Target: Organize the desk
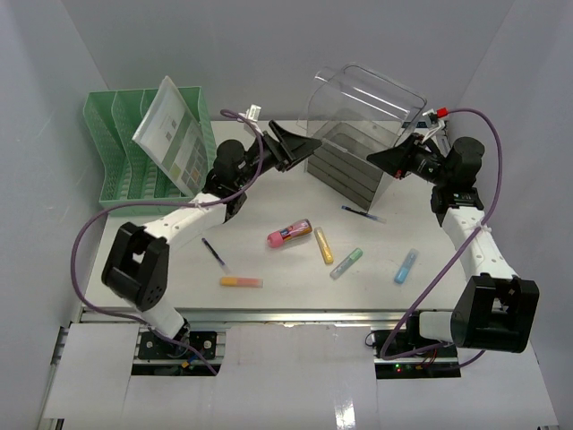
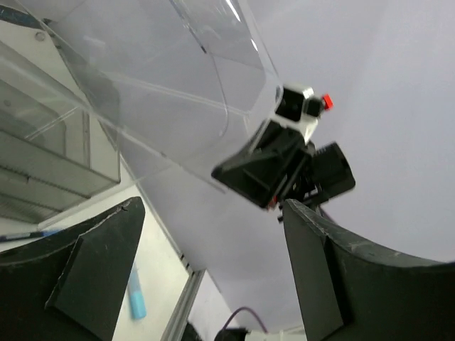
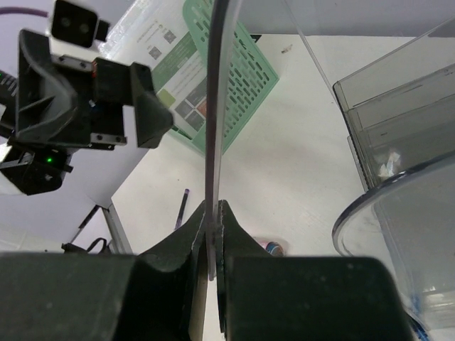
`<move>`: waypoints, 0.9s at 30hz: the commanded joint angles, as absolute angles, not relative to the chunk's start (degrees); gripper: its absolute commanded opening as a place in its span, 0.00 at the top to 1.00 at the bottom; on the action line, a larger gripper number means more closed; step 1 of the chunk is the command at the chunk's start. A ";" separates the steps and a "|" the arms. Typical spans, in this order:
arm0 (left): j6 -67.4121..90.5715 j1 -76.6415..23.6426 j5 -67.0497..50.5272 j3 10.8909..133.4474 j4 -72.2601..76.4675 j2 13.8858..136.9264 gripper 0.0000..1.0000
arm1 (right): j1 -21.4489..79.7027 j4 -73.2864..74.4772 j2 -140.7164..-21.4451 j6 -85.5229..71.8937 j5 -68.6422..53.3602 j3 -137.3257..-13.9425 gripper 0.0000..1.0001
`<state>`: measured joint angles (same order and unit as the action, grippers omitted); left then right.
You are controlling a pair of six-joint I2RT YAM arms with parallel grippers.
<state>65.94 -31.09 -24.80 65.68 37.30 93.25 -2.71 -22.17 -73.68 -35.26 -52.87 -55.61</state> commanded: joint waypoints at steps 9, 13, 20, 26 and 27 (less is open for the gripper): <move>21.92 -30.42 -16.49 57.07 -5.10 69.37 0.06 | -6.71 -46.55 -71.56 -54.49 -55.46 -57.75 0.92; 13.04 -31.07 -18.83 59.53 -13.98 72.58 0.06 | -8.68 -54.55 -73.18 -62.03 -55.96 -58.33 0.92; -0.14 -35.34 -17.16 59.75 -16.91 80.33 0.06 | -9.88 -55.41 -73.31 -63.72 -56.21 -58.46 0.92; -9.76 -41.07 -13.42 59.80 -12.88 87.14 0.06 | -9.86 -55.80 -73.46 -63.98 -56.34 -57.92 0.92; -10.56 -41.35 -12.45 60.10 -12.50 88.25 0.07 | -9.93 -55.75 -73.38 -64.00 -56.35 -57.90 0.92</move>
